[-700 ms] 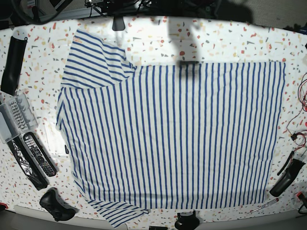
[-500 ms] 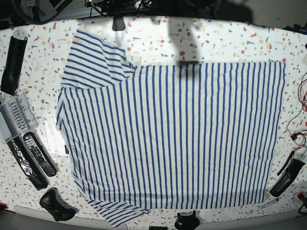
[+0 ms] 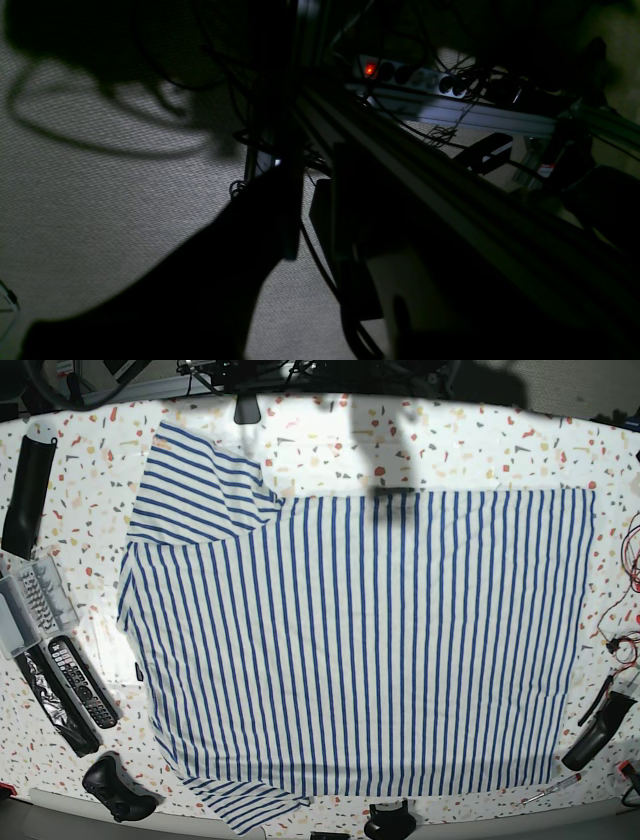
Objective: Layout the t-shirt on the table in an organized manner, then fold the t-shirt properly
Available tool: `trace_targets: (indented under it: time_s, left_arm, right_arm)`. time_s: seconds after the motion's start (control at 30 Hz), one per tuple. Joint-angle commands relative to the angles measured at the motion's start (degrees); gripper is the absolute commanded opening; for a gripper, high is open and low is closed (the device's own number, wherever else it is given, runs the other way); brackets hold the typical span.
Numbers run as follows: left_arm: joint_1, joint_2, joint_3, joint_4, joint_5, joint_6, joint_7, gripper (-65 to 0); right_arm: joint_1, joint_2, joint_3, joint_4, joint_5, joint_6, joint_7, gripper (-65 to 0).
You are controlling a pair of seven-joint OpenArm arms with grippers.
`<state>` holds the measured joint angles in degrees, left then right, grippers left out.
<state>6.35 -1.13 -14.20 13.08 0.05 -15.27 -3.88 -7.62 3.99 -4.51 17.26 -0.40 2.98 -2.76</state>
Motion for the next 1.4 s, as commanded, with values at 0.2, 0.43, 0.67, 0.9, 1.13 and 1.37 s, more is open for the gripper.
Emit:
trace_targets:
  time_s: [0.2,0.43,0.67,0.9,1.13,1.37]
  left_arm:
    - [0.3,0.2,0.2,0.2,0.0,-0.5,-0.3,-55.9]
    - [0.3,0.2,0.2,0.2,0.0,-0.5,-0.3,-55.9]
    - [0.4,0.1,0.2,0.2,0.0,-0.6,-0.2,-55.9]
    - [4.9,0.2,0.2,5.7,0.0,-0.6,-0.2,-55.9]
    - [13.7,0.2,0.2,18.3,-0.1,-0.8,4.2,-55.9]
    - [24.5,0.1,0.2,32.2,-1.7,-4.9,7.6,-55.9]
  right_arm:
    - [0.0,0.3,-0.1,0.3,0.1,0.2,0.4,-56.1]
    - [0.0,0.3,-0.1,0.3,0.1,0.2,0.4,-56.1]
    - [0.0,0.3,-0.1,0.3,0.1,0.2,0.3,-56.1]
    - [-2.5,1.6,-0.1,2.5,0.4,3.2,-0.2,-56.1]
    - [-10.7,4.0,-1.4,13.5,3.3,5.6,-4.1,-56.1]
    - [-22.6,10.7,-8.9,31.0,11.1,5.6,-9.4,-56.1]
